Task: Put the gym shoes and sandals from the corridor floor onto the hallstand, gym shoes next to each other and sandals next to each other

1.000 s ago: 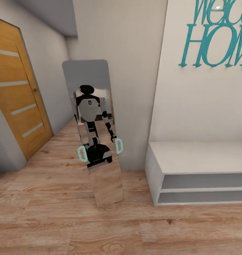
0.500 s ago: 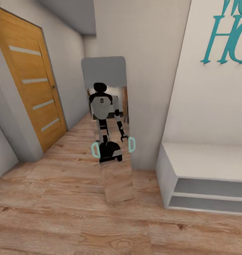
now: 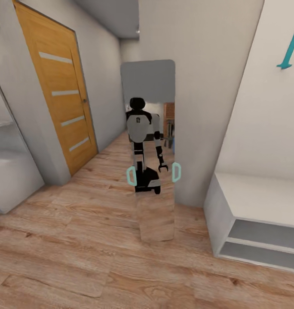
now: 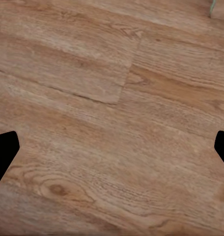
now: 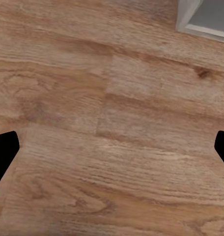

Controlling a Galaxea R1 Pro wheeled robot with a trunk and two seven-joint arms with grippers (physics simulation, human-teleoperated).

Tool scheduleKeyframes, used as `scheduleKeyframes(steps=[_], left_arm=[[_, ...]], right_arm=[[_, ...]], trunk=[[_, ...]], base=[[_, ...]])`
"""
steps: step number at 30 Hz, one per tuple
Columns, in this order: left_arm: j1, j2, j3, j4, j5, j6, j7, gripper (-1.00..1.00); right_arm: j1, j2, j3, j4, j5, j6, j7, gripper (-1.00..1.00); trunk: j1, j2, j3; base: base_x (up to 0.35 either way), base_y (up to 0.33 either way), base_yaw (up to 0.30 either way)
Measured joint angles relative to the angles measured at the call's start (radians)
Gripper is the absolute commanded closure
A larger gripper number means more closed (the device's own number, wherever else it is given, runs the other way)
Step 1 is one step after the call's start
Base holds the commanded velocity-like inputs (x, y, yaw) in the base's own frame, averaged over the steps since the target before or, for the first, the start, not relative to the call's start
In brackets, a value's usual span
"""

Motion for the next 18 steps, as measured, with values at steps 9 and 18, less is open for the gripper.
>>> scheduleKeyframes(steps=[9, 18], left_arm=[[0.0, 0.0, 0.0, 0.0, 0.0, 0.0, 0.0, -1.0], [0.0, 0.0, 0.0, 0.0, 0.0, 0.0, 0.0, -1.0]], right_arm=[[0.0, 0.0, 0.0, 0.0, 0.0, 0.0, 0.0, -1.0], [0.0, 0.0, 0.0, 0.0, 0.001, 0.0, 0.0, -1.0]], trunk=[[0.035, -0.063, -0.037], [0.069, -0.126, -0.073]], base=[[0.0, 0.0, 0.242], [0.0, 0.0, 0.242]])
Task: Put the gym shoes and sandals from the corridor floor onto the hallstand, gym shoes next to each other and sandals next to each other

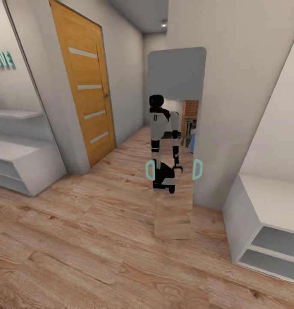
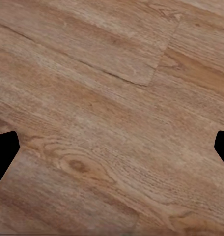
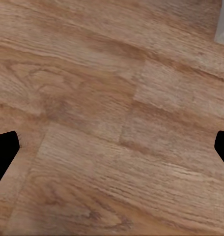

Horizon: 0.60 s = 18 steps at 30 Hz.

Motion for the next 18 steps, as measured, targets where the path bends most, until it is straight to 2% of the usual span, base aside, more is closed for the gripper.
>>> scheduleKeyframes(steps=[18], left_arm=[[0.0, 0.0, 0.0, 0.0, 0.0, 0.0, 0.0, -1.0]], right_arm=[[0.0, 0.0, 0.0, 0.001, 0.001, 0.0, 0.0, -1.0]], trunk=[[0.069, -0.126, -0.073]], base=[[0.0, 0.0, 0.242]])
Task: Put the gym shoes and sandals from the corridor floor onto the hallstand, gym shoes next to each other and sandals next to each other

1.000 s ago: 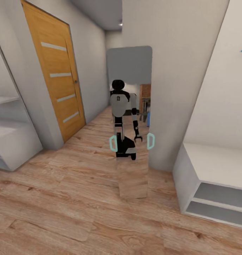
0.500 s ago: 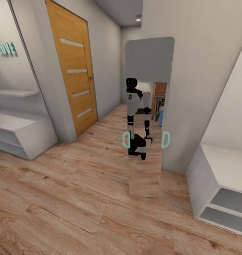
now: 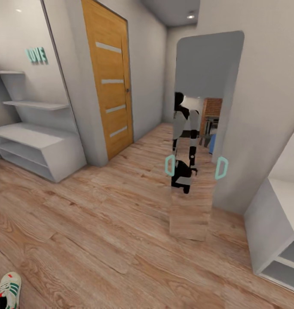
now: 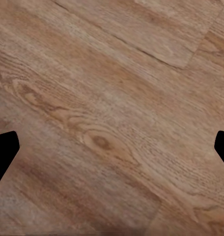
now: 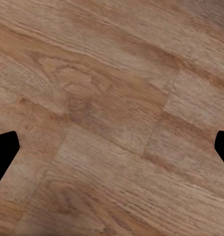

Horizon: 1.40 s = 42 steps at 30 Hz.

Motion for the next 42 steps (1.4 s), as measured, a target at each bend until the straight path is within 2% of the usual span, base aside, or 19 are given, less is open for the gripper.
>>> scheduleKeyframes(steps=[42], left_arm=[[0.0, 0.0, 0.0, 0.002, -0.004, 0.001, -0.001, -1.0]], right_arm=[[0.0, 0.0, 0.004, 0.0, 0.001, 0.0, 0.0, -1.0]], trunk=[[0.161, -0.294, -0.171]], base=[[0.0, 0.0, 0.242]])
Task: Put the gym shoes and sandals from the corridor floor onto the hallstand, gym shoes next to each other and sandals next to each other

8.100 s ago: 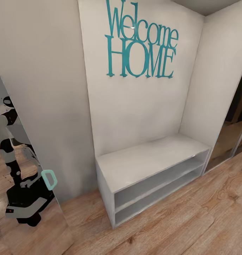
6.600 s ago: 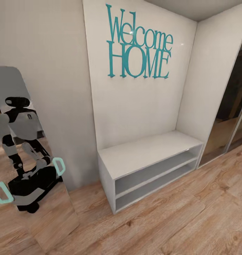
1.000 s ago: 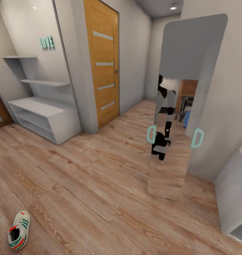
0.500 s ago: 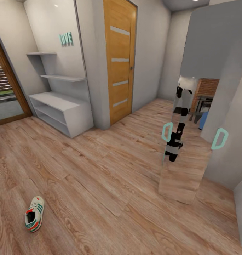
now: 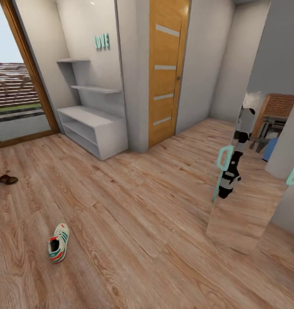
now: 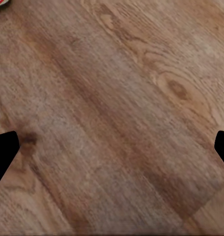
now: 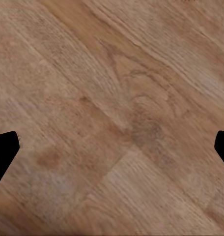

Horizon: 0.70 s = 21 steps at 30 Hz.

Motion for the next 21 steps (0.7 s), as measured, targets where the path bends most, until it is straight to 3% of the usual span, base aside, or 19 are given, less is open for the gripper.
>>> scheduleKeyframes(steps=[11, 21], left_arm=[[0.0, -0.001, 0.0, 0.0, -0.002, 0.001, 0.0, -1.0], [-0.01, -0.004, -0.011, -0.021, -0.006, 0.001, 0.004, -1.0]], right_arm=[[0.0, 0.0, -0.001, -0.001, 0.0, 0.001, 0.0, -1.0], [0.0, -0.002, -0.004, -0.043, -0.003, 0.0, 0.0, -1.0]], trunk=[[0.042, -0.077, -0.045], [0.042, -0.077, -0.048]], base=[[0.0, 0.0, 0.232], [0.0, 0.0, 0.049]])
